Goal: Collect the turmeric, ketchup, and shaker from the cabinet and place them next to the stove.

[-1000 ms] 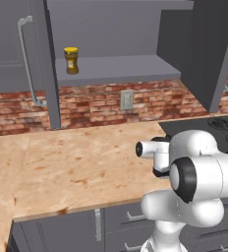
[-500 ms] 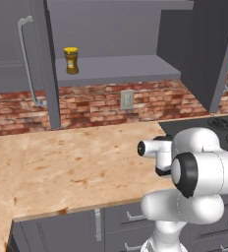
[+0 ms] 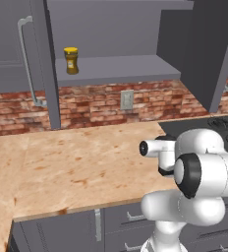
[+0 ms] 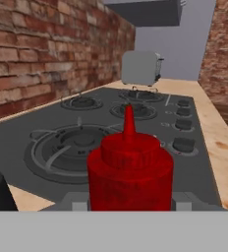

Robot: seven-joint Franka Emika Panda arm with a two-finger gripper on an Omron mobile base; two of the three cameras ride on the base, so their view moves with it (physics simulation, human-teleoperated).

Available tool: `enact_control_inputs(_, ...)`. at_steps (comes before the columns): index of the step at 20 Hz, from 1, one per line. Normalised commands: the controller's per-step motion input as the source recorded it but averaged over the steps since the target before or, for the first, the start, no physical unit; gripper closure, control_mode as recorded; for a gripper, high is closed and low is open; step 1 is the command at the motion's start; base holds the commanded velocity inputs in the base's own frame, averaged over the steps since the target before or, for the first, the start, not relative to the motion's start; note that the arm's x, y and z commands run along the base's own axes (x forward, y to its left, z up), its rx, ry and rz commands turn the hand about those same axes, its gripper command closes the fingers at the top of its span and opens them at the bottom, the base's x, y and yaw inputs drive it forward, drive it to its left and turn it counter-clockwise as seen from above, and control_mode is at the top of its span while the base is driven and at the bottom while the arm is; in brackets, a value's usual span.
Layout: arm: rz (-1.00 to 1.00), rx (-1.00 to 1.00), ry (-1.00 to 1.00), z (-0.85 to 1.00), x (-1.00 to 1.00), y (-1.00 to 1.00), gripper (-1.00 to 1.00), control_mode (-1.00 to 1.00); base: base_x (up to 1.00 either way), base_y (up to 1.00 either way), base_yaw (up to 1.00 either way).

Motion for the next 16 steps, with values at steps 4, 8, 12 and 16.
enact_control_inputs(4,0.0,0.0,-0.16,-0.11,-0.48,0.06,1.0,-1.0,0.0,0.0,0.0)
enact_control_inputs(8,0.0,0.0,-0.08,-0.1,-0.32,0.1,1.0,-1.0,0.0,0.0,0.0)
enact_control_inputs(12,-0.01,0.0,-0.02,-0.14,-0.07,0.1,1.0,-1.0,0.0,0.0,0.0)
enact_control_inputs(16,-0.01,0.0,-0.02,-0.11,0.0,0.18,1.0,-1.0,0.0,0.0,0.0)
